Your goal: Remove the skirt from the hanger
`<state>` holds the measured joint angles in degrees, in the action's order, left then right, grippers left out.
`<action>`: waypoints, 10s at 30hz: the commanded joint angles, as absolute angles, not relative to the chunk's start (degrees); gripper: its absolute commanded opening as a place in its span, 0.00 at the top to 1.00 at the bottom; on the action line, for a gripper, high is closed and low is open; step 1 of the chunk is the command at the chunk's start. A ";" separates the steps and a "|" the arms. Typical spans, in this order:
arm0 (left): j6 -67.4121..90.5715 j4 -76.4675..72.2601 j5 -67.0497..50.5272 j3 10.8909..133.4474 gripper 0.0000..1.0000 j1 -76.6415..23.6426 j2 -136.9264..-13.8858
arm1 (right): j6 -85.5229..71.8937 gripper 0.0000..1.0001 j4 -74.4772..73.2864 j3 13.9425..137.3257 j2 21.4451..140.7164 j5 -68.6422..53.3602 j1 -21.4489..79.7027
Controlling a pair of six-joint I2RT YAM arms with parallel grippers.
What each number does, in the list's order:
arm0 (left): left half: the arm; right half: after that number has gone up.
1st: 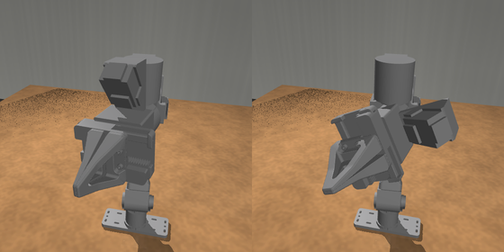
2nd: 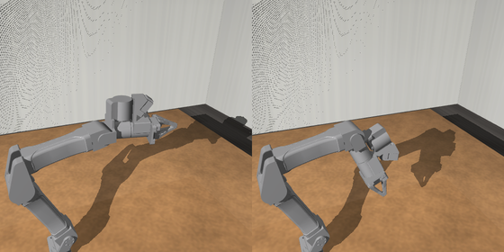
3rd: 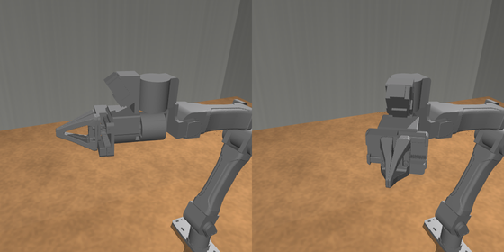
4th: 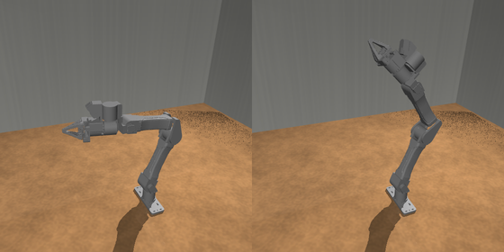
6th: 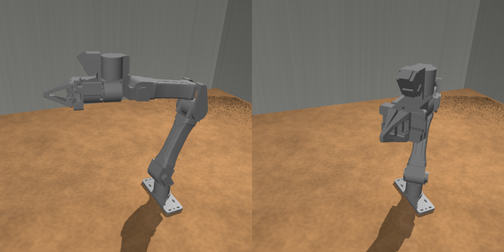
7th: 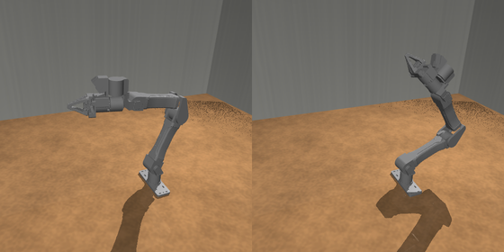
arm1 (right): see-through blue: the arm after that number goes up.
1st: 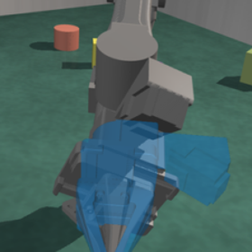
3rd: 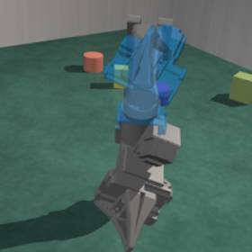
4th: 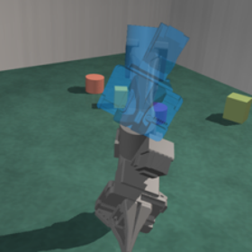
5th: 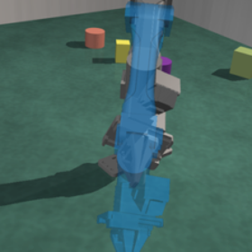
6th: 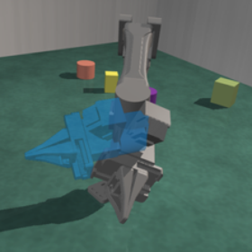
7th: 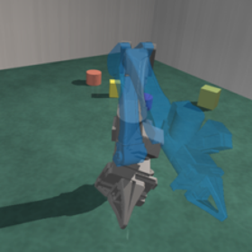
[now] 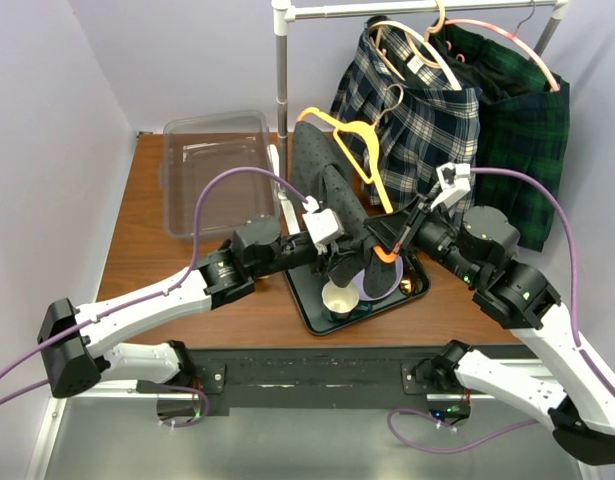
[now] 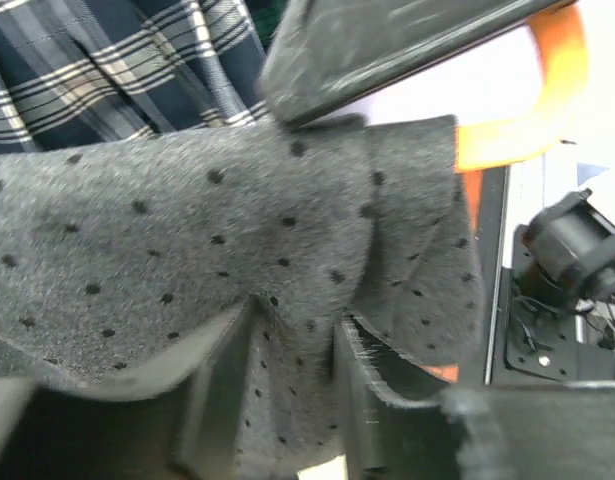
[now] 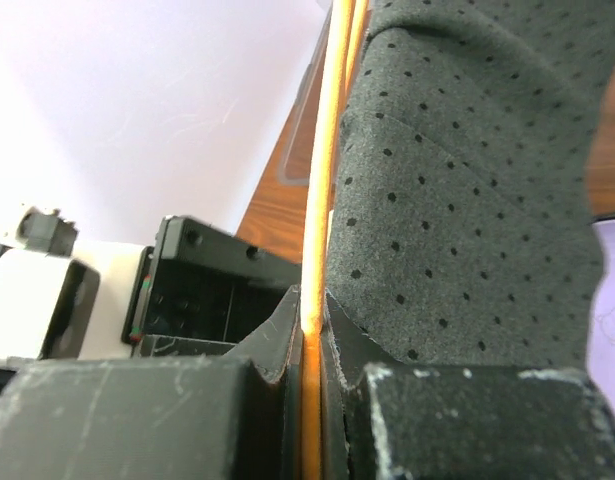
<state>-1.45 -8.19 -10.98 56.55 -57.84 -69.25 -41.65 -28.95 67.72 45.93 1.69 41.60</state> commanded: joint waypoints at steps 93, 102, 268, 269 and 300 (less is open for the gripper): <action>-14.86 3.60 42.01 120.33 1.00 -15.74 -90.00 | -31.20 1.00 -25.75 60.82 34.10 14.41 41.66; -2.73 7.82 33.75 108.82 1.00 -9.85 -91.49 | -30.50 1.00 -26.72 61.00 33.66 14.77 41.66; 18.46 -6.24 -7.03 55.46 0.00 -9.32 -60.12 | 5.25 0.35 -27.95 92.80 64.86 35.14 41.75; 18.46 -6.33 -7.21 55.37 0.00 -9.32 -60.12 | 6.40 0.35 -28.56 93.94 66.34 38.64 41.57; 18.46 -6.68 -8.70 55.55 0.00 -9.32 -61.00 | 7.91 0.32 -49.31 140.36 100.98 -3.41 4.92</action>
